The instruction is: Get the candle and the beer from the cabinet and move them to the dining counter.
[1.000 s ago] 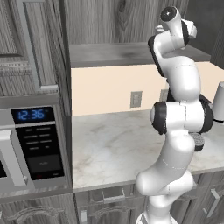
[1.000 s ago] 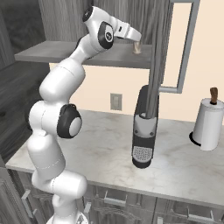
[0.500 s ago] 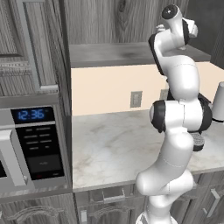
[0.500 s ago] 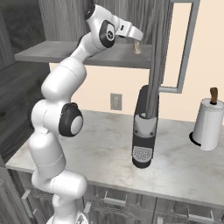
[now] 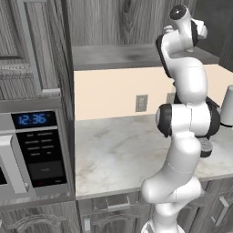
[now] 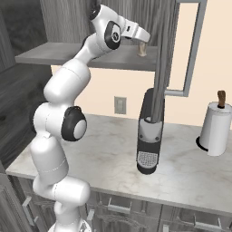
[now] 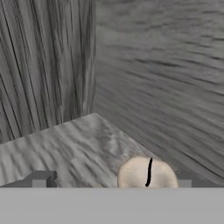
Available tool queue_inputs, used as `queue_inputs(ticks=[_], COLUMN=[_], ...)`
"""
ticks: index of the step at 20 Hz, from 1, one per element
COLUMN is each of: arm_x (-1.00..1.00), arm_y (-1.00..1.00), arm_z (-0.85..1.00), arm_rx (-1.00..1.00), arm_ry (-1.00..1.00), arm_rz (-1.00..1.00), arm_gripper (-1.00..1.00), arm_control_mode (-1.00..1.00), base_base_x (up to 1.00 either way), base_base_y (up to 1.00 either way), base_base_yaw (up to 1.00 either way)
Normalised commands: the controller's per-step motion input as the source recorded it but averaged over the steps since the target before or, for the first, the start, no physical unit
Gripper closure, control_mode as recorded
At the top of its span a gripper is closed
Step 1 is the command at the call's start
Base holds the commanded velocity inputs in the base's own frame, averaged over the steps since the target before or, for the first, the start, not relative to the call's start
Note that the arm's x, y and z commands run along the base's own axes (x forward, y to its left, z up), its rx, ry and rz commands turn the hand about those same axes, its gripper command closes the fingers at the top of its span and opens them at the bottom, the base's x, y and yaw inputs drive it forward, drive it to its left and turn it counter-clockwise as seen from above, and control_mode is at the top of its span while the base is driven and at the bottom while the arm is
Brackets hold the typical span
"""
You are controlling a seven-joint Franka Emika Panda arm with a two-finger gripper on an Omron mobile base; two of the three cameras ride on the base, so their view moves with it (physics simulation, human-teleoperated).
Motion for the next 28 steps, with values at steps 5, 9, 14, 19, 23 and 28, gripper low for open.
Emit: queue_inputs(ticks=[5,9,14,19,23,28], arm_x=[0.0,0.0,0.0,0.0,-0.04,-0.24], arm_y=[-0.11,-0.02,-0.03,-0.04,0.0,0.06], arm_z=[-0.03,-0.06,-0.07,-0.03,-0.01,0.0], arm_rx=[0.0,0.0,0.0,0.0,0.0,0.0], arm_ry=[0.01,0.02,0.01,0.0,0.0,-0.09], arm_rz=[0.0,0.0,0.0,0.0,0.0,0.0], arm_gripper=[-1.0,1.0,1.0,1.0,1.0,1.0], arm_control_mode=[-1.0,-1.0,-1.0,-1.0,-1.0,-1.0], base_base_x=[0.0,0.0,0.0,0.0,0.0,0.0], base_base_y=[0.0,0.0,0.0,0.0,0.0,0.0], base_base_yaw=[0.0,0.0,0.0,0.0,0.0,0.0])
